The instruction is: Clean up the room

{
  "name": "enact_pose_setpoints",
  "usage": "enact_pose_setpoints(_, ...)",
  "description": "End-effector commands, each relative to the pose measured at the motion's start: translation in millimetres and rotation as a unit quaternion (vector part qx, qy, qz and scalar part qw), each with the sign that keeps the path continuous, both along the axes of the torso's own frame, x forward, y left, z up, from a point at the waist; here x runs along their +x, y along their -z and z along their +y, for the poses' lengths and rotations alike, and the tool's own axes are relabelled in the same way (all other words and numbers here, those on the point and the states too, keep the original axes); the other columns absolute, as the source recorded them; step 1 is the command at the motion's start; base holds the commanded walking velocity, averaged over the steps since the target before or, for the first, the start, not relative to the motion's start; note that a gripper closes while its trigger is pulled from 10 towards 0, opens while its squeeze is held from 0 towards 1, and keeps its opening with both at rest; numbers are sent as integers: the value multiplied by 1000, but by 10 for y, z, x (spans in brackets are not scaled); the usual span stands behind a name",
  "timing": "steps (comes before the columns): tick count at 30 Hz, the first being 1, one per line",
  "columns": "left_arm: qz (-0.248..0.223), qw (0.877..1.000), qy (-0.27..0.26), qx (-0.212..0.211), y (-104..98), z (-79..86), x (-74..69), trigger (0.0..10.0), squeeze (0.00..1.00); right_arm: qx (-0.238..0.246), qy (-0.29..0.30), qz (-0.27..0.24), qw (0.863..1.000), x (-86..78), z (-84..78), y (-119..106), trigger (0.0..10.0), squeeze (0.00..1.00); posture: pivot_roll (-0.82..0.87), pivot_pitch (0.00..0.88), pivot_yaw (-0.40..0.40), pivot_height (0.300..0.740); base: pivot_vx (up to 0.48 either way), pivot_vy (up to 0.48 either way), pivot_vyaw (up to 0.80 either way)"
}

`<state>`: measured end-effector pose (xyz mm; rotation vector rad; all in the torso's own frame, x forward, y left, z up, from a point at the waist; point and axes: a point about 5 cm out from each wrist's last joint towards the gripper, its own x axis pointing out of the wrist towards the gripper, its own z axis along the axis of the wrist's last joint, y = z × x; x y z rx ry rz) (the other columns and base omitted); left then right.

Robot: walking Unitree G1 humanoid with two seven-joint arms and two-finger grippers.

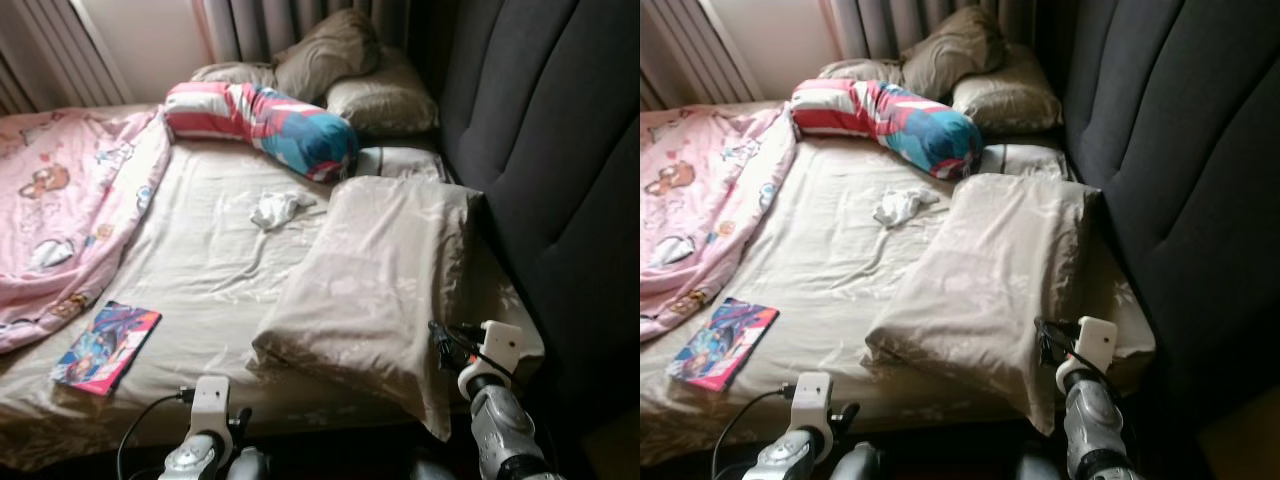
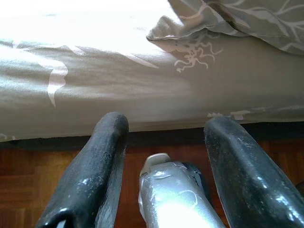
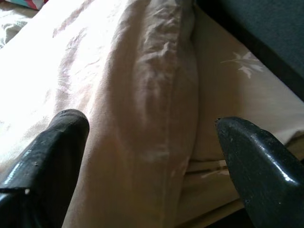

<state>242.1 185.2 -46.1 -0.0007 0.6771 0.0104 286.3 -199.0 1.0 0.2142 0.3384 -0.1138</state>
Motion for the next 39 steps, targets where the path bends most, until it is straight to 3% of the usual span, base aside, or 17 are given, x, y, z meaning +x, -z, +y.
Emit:
enact_pose_setpoints(1, 3, 1000, -12, -3, 9, 41, -17, 10000, 0, 4, -8, 3, 1000, -16, 48, 24, 10000, 0, -116, 29, 43, 645, 274, 0, 0)
enact_pose_setpoints(9, 6, 1000, 2, 0, 11, 35, -19, 10000, 0, -1, -8, -7, 1000, -25, 23, 12, 10000, 0, -119, 20, 44, 645, 288, 0, 500)
enact_pose_setpoints(18, 7, 1000, 12, 2, 8, 20, -11, 10000, 0, 7, 8, -4, 1000, -21, -23, 9, 10000, 0, -116, 25, 44, 645, 159, 0, 0)
enact_pose_setpoints(24, 7, 1000, 12, 2, 5, 23, -6, 10000, 0, 12, 52, 29, 998, -77, -95, 80, 10000, 0, -104, 34, 43, 645, 0, 0, 0)
enact_pose_setpoints(27, 8, 1000, 11, 3, 5, 31, -6, 10000, 0, 41, 80, 30, 996, -109, -132, 105, 10000, 0, -97, 41, 45, 645, 0, 0, 0)
enact_pose_setpoints(28, 8, 1000, 10, 5, 5, 39, -8, 10000, 0, 49, 84, 31, 995, -117, -134, 114, 10000, 1000, -96, 44, 48, 645, 0, 0, 0)
enact_pose_setpoints(36, 18, 1000, 21, 11, 41, 38, -60, 10000, 0, 55, 103, 65, 991, -200, -196, 196, 10000, 1000, -94, 51, 61, 645, 0, 0, 0)
enact_pose_setpoints(39, 18, 1000, 22, 12, 44, 45, -67, 10000, 0, 83, 85, 63, 991, -200, -159, 209, 10000, 1000, -104, 56, 69, 645, 0, 0, 0)
